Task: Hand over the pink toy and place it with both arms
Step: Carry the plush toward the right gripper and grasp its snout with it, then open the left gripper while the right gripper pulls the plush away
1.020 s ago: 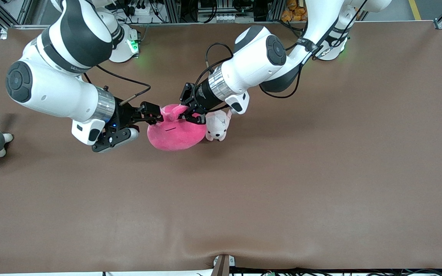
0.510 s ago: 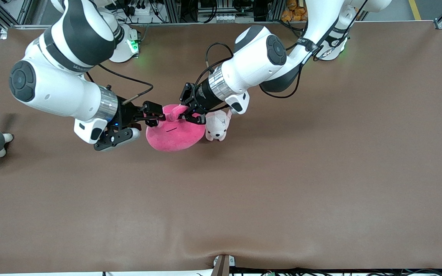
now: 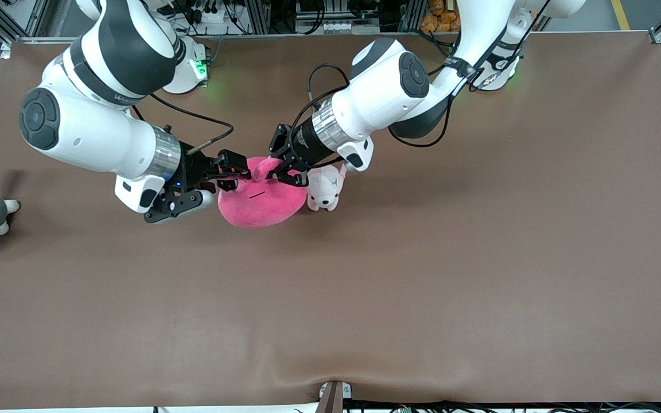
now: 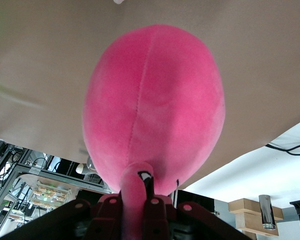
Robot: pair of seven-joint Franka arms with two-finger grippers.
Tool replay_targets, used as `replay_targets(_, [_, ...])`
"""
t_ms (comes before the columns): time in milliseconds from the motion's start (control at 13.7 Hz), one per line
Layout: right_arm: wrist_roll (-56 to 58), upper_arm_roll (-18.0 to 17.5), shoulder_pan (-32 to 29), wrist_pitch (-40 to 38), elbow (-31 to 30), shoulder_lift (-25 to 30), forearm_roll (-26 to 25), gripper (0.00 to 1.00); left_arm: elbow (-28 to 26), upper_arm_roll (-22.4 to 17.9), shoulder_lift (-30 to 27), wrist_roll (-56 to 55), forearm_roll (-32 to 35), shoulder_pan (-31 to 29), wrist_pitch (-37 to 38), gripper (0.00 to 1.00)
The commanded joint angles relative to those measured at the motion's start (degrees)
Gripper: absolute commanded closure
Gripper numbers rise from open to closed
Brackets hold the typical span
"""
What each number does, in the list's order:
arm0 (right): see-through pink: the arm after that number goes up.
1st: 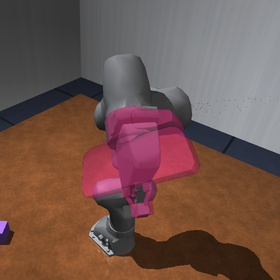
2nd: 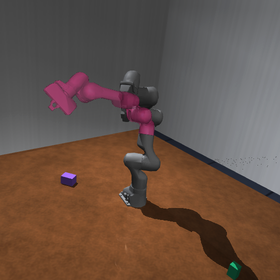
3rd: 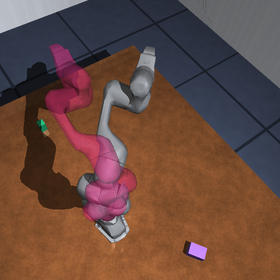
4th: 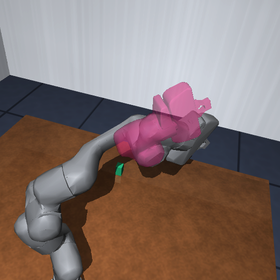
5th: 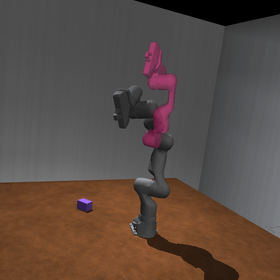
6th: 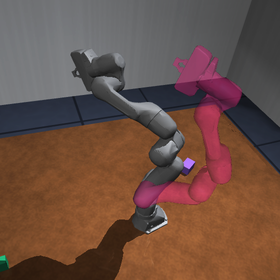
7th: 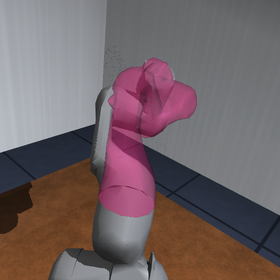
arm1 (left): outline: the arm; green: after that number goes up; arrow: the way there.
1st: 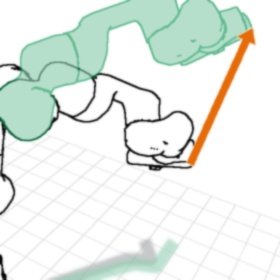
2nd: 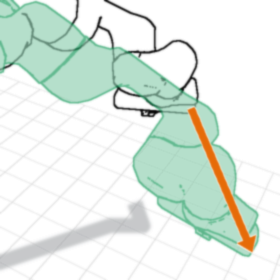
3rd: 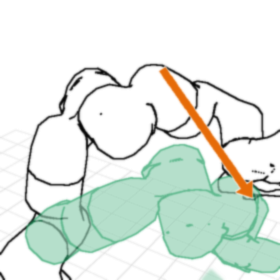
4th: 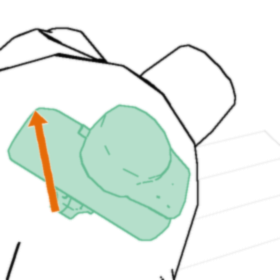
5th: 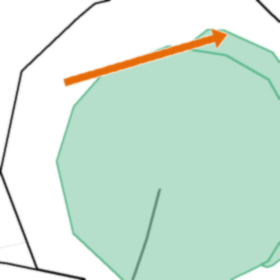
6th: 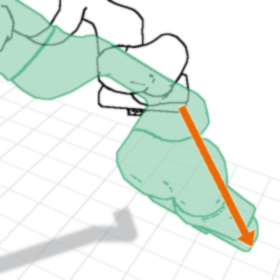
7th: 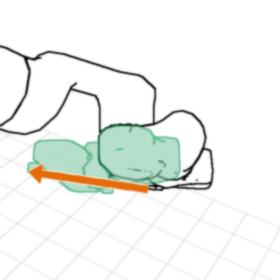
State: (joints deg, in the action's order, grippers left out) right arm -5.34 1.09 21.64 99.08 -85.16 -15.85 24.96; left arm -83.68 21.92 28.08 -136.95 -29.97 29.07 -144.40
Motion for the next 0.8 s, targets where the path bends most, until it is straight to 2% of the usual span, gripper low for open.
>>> replay_targets(0, [-1.34, -0.12, -0.11, -0.99, 0.53, 0.21, 0.79, 0.9, 0.01, -0.3, -0.93, -1.83, 0.97, 0.2, -0.18, 1.0])
replay_targets(73, [-1.25, -0.12, -0.2, -1.08, 0.53, 0.21, 1.84, 1.0, 0.01, -0.3, -0.93, -1.83, 0.97, 0.11, -0.18, 1.0])
replay_targets(510, [-1.17, 0.05, -0.72, -1.0, 0.53, 0.21, 2.64, 1.0, -0.16, -0.3, -0.93, -1.83, 0.97, 0.11, -0.18, 1.0])
replay_targets(583, [-1.08, 0.14, -0.99, -1.08, 0.53, 0.3, 2.64, 1.0, -0.16, -0.3, -0.93, -1.83, 1.05, 0.11, -0.18, 0.92])
replay_targets(656, [-0.99, 0.23, -1.6, -1.26, 0.53, 0.38, 2.64, 1.0, -0.16, -0.3, -0.93, -1.74, 1.14, 0.02, -0.09, 0.43])
replay_targets(729, [-0.47, 0.23, -2.65, -2.3, 0.53, 0.39, 2.64, 1.0, -0.16, -0.39, -0.93, -1.74, 1.23, -0.06, -0.01, 0.0])
